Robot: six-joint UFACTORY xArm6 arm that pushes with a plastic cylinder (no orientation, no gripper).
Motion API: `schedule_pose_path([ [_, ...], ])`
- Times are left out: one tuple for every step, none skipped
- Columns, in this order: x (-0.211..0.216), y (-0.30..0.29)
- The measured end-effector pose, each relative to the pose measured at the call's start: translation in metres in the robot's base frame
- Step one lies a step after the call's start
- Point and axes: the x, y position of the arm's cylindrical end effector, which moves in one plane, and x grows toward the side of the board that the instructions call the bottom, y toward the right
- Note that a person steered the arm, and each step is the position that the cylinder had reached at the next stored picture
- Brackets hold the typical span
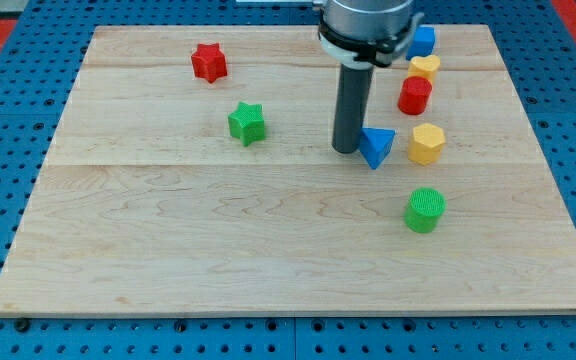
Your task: Put the triangle at the bottom of the hexagon
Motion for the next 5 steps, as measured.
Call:
schedule_pose_path([
  [-0.014, 0.029],
  [0.010, 0.038],
  [0.017, 0.038],
  [0.024, 0.057],
  [0.029, 0.077],
])
